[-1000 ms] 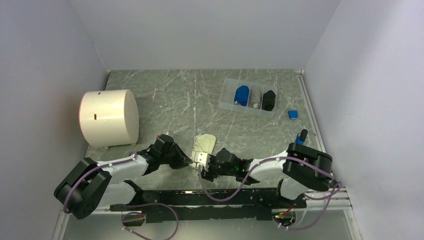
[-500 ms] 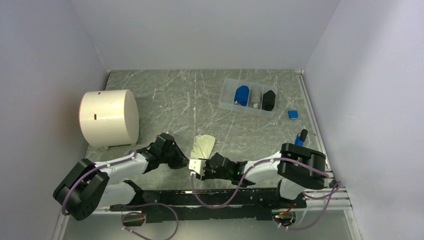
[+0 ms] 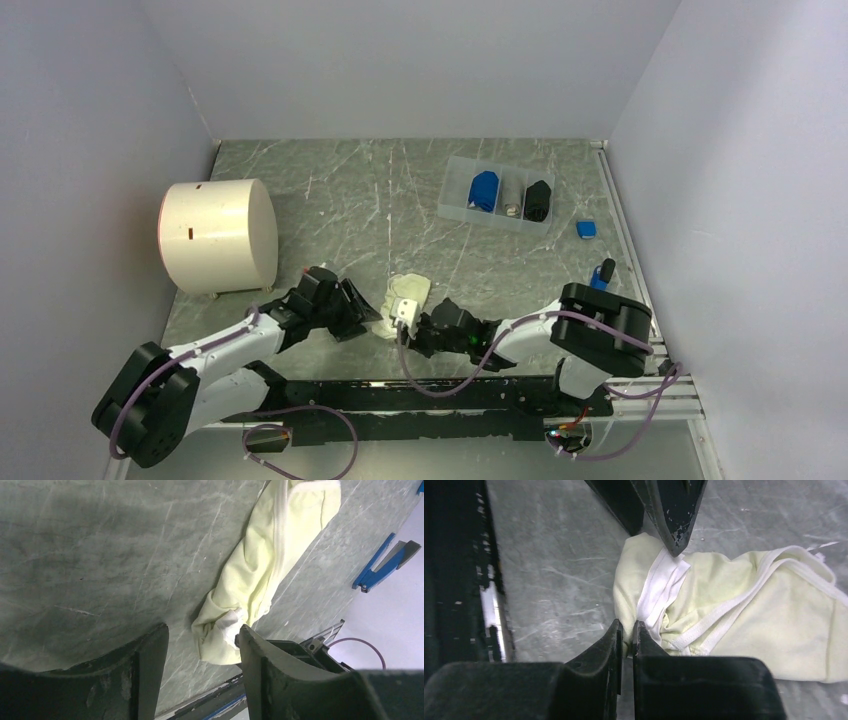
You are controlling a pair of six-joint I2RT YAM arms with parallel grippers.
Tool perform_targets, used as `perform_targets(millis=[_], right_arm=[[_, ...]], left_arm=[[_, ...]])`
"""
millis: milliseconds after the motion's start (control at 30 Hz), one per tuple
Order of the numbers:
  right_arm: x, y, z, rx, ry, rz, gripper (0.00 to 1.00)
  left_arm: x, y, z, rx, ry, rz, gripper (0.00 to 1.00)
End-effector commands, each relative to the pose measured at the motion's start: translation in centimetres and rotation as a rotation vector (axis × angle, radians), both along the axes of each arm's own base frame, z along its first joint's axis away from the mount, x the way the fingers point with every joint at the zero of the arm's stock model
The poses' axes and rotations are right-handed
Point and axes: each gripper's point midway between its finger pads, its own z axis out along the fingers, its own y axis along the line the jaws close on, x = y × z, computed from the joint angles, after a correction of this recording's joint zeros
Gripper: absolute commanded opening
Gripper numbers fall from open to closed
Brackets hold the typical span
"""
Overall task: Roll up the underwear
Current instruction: Roll the underwear to the center of the board.
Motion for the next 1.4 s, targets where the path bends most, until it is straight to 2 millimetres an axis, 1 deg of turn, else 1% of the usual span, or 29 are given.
perform_targets(millis=[0, 100, 167, 200, 267, 333, 433, 500, 567, 600, 633, 767, 933, 1067, 1133, 1233, 1367], right_arm=[[-2.4, 1.4, 2.5, 0.217, 0.260, 0.019, 0.06], [-2.3, 1.1, 3.2, 0.310, 0.372, 0.008, 0.06], [-2.3, 1.0, 3.8, 0.368, 0.465, 0.008, 0.07], [-2.2, 0.9, 3.8, 0.384, 0.510, 0.000, 0.08], [-1.2, 0.7, 3.7, 0.404, 0.582, -0.044, 0.09], [-0.7, 0.5, 3.5, 0.405, 0.651, -0.080, 0.09], [0.0, 0.2, 3.1, 0.392, 0.724, -0.122, 0.10], [0.3, -0.1, 2.9, 0.393, 0.769, -0.140, 0.12], [0.6, -0.7, 2.4, 0.396, 0.817, -0.163, 0.15], [0.9, -1.0, 2.0, 0.394, 0.848, -0.185, 0.16], [1.1, -1.2, 1.6, 0.391, 0.881, -0.201, 0.16], [1.3, -1.6, 1.3, 0.400, 0.976, -0.209, 0.16], [1.8, -1.6, 0.2, 0.351, 1.022, -0.254, 0.16], [2.1, -1.8, -0.8, 0.323, 1.067, -0.292, 0.16], [2.1, -1.9, -1.0, 0.328, 1.089, -0.303, 0.16], [2.2, -2.0, -1.4, 0.328, 1.116, -0.319, 0.16], [2.5, -2.2, -1.7, 0.321, 1.125, -0.342, 0.16]], left_arm=[[-0.7, 0.7, -0.9, 0.024, 0.019, 0.003, 0.60], [-1.1, 0.8, -1.3, 0.029, 0.036, -0.001, 0.59], [-0.9, 0.8, -0.9, 0.022, 0.018, 0.001, 0.59], [-0.6, 0.8, -0.4, 0.015, -0.010, 0.007, 0.60], [0.1, 1.1, 0.6, 0.014, -0.066, 0.027, 0.62], [0.7, 1.5, 1.8, 0.025, -0.121, 0.042, 0.65], [1.2, 1.6, 3.4, 0.022, -0.196, 0.029, 0.67], [1.2, 1.9, 3.5, 0.035, -0.209, 0.021, 0.67], [0.9, 1.9, 3.0, 0.036, -0.194, 0.019, 0.66], [0.6, 2.0, 2.4, 0.036, -0.174, 0.020, 0.66], [0.5, 1.8, 2.3, 0.021, -0.171, 0.016, 0.66], [0.2, 0.7, 2.5, -0.056, -0.189, -0.015, 0.64], [0.6, -0.5, 3.5, -0.097, -0.255, -0.081, 0.62], [0.7, -1.4, 3.9, -0.115, -0.284, -0.153, 0.58], [0.7, -1.9, 4.1, -0.136, -0.302, -0.179, 0.58], [0.6, -2.3, 4.1, -0.160, -0.309, -0.200, 0.54], [0.6, -2.9, 4.3, -0.188, -0.325, -0.229, 0.52]])
